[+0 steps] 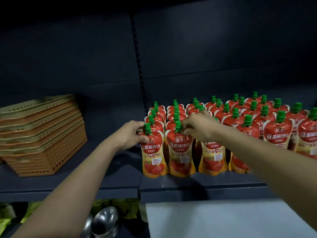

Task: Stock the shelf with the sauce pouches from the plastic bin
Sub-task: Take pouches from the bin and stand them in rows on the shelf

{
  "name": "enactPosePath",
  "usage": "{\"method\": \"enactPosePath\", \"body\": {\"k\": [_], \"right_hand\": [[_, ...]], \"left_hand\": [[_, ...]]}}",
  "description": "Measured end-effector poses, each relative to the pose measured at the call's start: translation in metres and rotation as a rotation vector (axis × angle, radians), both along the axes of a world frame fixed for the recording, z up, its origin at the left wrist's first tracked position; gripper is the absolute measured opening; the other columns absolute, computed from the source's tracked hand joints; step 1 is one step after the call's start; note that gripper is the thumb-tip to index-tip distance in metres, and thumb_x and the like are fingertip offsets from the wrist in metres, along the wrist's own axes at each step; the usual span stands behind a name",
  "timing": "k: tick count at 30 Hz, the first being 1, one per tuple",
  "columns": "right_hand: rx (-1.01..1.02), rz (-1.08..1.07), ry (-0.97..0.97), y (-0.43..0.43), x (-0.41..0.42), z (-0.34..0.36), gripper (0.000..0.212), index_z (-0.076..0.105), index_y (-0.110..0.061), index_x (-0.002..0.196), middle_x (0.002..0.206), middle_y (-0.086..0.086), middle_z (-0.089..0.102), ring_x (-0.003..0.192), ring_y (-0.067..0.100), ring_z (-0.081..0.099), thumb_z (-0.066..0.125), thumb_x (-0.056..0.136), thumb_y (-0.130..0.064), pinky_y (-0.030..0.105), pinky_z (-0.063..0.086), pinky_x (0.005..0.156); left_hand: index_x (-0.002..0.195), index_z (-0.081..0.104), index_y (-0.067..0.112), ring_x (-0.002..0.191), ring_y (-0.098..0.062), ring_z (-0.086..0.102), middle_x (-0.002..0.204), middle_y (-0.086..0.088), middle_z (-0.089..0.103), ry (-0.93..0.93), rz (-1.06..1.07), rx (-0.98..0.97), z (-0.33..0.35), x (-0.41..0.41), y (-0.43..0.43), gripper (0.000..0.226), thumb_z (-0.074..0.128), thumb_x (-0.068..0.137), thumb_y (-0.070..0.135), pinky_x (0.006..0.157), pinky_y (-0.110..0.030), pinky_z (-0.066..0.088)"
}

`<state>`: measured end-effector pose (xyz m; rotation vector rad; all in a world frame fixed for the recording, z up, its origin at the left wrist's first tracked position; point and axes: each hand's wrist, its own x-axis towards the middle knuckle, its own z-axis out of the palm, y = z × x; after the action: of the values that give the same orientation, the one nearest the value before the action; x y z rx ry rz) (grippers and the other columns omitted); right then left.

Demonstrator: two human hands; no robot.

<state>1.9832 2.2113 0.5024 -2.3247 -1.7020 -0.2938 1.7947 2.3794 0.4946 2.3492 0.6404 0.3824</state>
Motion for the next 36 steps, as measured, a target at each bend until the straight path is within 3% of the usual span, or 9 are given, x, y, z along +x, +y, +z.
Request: {"method": "enactPosePath", "body": {"k": [3, 14, 17, 19, 21, 23, 28, 31, 36], "right_hand": [[-0.005, -0.003, -0.019, 0.000, 0.001, 0.000, 0.014, 0.062, -0.025, 0.080, 0.086, -0.006, 0.066, 0.092, 0.018, 0.055, 0.055, 0.093, -0.027, 0.042, 0.022, 0.108], [-0.023, 0.007, -0.014, -0.001, 0.003, -0.003, 0.012, 0.057, -0.033, 0.084, 0.089, -0.013, 0.062, 0.094, 0.014, 0.055, 0.053, 0.094, -0.028, 0.042, 0.021, 0.111], [-0.021, -0.003, 0.003, -0.007, 0.002, -0.004, 0.009, 0.060, -0.033, 0.101, 0.105, -0.011, 0.063, 0.117, 0.020, 0.050, 0.054, 0.094, -0.033, 0.046, 0.025, 0.112], [0.038, -0.036, 0.024, -0.018, 0.002, 0.002, 0.028, 0.056, -0.031, 0.120, 0.121, -0.007, 0.062, 0.128, 0.022, 0.042, 0.056, 0.093, -0.035, 0.045, 0.025, 0.113], [0.152, -0.053, 0.063, -0.034, 0.006, 0.011, 0.039, 0.052, -0.029, 0.130, 0.128, -0.007, 0.059, 0.129, 0.020, 0.043, 0.058, 0.092, -0.034, 0.043, 0.025, 0.113], [0.201, -0.061, 0.111, -0.049, 0.019, 0.016, 0.044, 0.051, -0.030, 0.131, 0.132, -0.005, 0.058, 0.127, 0.021, 0.047, 0.062, 0.089, -0.036, 0.046, 0.036, 0.109], [0.031, -0.103, 0.364, -0.066, 0.033, 0.013, 0.054, 0.045, -0.021, 0.137, 0.134, 0.003, 0.052, 0.120, 0.023, 0.053, 0.067, 0.087, -0.019, 0.037, 0.052, 0.094], [-0.006, -0.073, 0.363, -0.062, 0.034, 0.008, 0.037, 0.054, -0.016, 0.123, 0.123, 0.004, 0.056, 0.112, 0.024, 0.057, 0.064, 0.088, -0.009, 0.035, 0.055, 0.088], [0.000, -0.025, 0.386, -0.062, 0.037, 0.008, 0.015, 0.058, -0.017, 0.099, 0.104, 0.002, 0.061, 0.098, 0.020, 0.060, 0.064, 0.088, -0.009, 0.035, 0.057, 0.079]], "left_hand": [[0.105, 0.063, 0.026, 0.100, -0.010, 0.068, 0.106, 0.006, 0.072, -0.008, -0.033, -0.002, 0.001, 0.000, 0.002, 0.022, 0.068, 0.090, 0.011, 0.083, -0.029, 0.057], [0.108, 0.062, 0.023, 0.104, -0.007, 0.063, 0.111, 0.005, 0.069, -0.028, -0.030, 0.033, -0.003, 0.002, 0.005, 0.023, 0.067, 0.090, 0.011, 0.099, -0.037, 0.051], [0.126, 0.053, 0.024, 0.110, -0.011, 0.060, 0.125, 0.004, 0.061, -0.036, 0.010, 0.053, -0.003, 0.001, -0.001, 0.044, 0.072, 0.087, 0.017, 0.096, -0.037, 0.052], [0.135, 0.044, 0.026, 0.115, -0.009, 0.053, 0.130, 0.007, 0.052, -0.165, 0.090, 0.162, -0.003, 0.002, -0.011, 0.059, 0.074, 0.085, 0.024, 0.094, -0.032, 0.049], [0.137, 0.042, 0.027, 0.122, -0.008, 0.048, 0.134, 0.008, 0.049, -0.338, 0.161, 0.324, -0.001, 0.006, -0.025, 0.062, 0.074, 0.084, 0.030, 0.099, -0.032, 0.044], [0.138, 0.040, 0.028, 0.126, -0.008, 0.045, 0.138, 0.009, 0.047, -0.403, 0.148, 0.426, 0.003, 0.014, -0.041, 0.062, 0.072, 0.085, 0.034, 0.102, -0.034, 0.042], [0.142, 0.034, 0.032, 0.130, -0.012, 0.044, 0.142, 0.009, 0.043, -0.222, -0.061, 0.519, 0.008, 0.046, -0.070, 0.066, 0.070, 0.087, 0.035, 0.106, -0.038, 0.043], [0.140, 0.041, 0.031, 0.131, -0.014, 0.045, 0.142, 0.007, 0.045, -0.055, -0.091, 0.539, 0.009, 0.062, -0.075, 0.061, 0.070, 0.087, 0.035, 0.105, -0.037, 0.045], [0.113, 0.061, 0.032, 0.109, -0.018, 0.059, 0.124, 0.005, 0.060, 0.090, -0.078, 0.512, 0.013, 0.075, -0.074, 0.026, 0.069, 0.089, 0.032, 0.089, -0.041, 0.055]]}}
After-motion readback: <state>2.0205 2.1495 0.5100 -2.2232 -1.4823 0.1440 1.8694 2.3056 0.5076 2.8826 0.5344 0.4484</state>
